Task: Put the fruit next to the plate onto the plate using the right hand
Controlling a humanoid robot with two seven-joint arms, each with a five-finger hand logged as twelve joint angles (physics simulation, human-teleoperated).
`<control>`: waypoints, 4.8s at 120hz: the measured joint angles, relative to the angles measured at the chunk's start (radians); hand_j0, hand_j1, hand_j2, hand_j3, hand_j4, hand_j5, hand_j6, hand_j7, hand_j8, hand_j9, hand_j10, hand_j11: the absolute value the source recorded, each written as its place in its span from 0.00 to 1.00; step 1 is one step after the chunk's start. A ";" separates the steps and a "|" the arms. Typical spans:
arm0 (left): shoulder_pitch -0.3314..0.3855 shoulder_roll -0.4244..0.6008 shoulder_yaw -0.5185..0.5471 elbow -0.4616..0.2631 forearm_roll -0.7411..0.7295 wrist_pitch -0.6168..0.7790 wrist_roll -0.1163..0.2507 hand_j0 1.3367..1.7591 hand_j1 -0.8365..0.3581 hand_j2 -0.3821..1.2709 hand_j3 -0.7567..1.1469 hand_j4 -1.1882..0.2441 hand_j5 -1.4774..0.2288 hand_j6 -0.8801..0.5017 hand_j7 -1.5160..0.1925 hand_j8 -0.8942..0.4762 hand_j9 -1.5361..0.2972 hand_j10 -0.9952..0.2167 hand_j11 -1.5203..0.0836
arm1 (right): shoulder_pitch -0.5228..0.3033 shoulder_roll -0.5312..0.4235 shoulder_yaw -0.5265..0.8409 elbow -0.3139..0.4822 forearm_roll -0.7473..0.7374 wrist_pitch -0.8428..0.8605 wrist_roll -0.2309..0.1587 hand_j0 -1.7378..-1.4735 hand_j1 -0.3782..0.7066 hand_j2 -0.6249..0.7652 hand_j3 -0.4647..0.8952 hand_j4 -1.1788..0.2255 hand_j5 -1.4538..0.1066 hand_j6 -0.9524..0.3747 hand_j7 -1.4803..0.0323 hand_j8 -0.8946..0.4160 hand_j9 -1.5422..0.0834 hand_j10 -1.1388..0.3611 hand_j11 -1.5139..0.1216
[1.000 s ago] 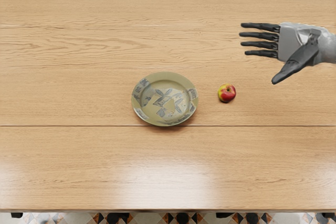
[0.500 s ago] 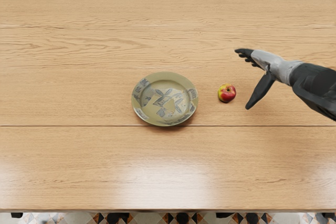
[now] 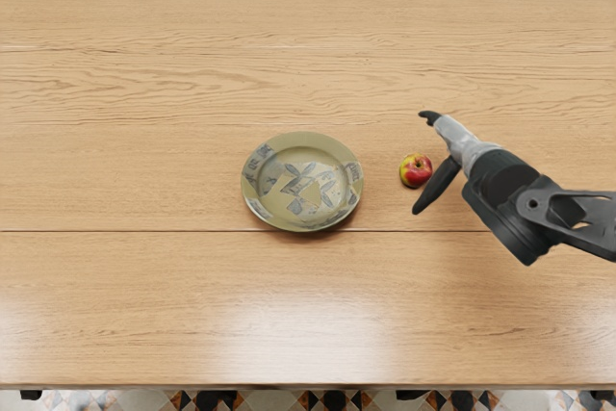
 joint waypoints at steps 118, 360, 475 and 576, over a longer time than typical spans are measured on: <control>0.000 0.000 0.000 0.000 0.000 0.000 0.000 0.76 0.74 0.26 0.40 0.66 0.68 0.46 0.70 0.47 0.66 0.62 0.75 | 0.074 0.094 -0.160 -0.142 0.013 -0.010 -0.003 0.30 0.41 0.40 0.34 0.59 0.64 0.45 0.68 0.42 0.67 0.53 0.65; 0.001 0.000 0.000 0.000 0.000 0.000 0.000 0.76 0.74 0.26 0.40 0.66 0.68 0.46 0.70 0.47 0.66 0.62 0.75 | 0.395 0.232 -0.095 -0.232 0.482 0.426 -0.003 0.30 0.65 0.85 0.34 0.35 0.30 0.35 0.36 0.36 0.35 0.34 0.34; 0.000 0.000 0.000 0.000 0.000 0.000 0.000 0.76 0.74 0.26 0.40 0.66 0.68 0.46 0.70 0.47 0.66 0.62 0.75 | 0.395 0.338 -0.099 -0.269 0.456 0.367 -0.003 0.30 0.26 0.46 0.34 0.68 0.74 0.56 0.79 0.53 0.77 0.61 0.75; 0.001 0.000 0.000 0.000 0.000 0.000 0.000 0.76 0.74 0.26 0.40 0.66 0.68 0.46 0.70 0.47 0.66 0.62 0.75 | -0.274 -0.265 0.745 -0.197 1.056 1.210 -0.003 0.30 0.08 0.44 0.34 0.81 0.90 0.69 0.94 0.65 0.91 0.73 0.89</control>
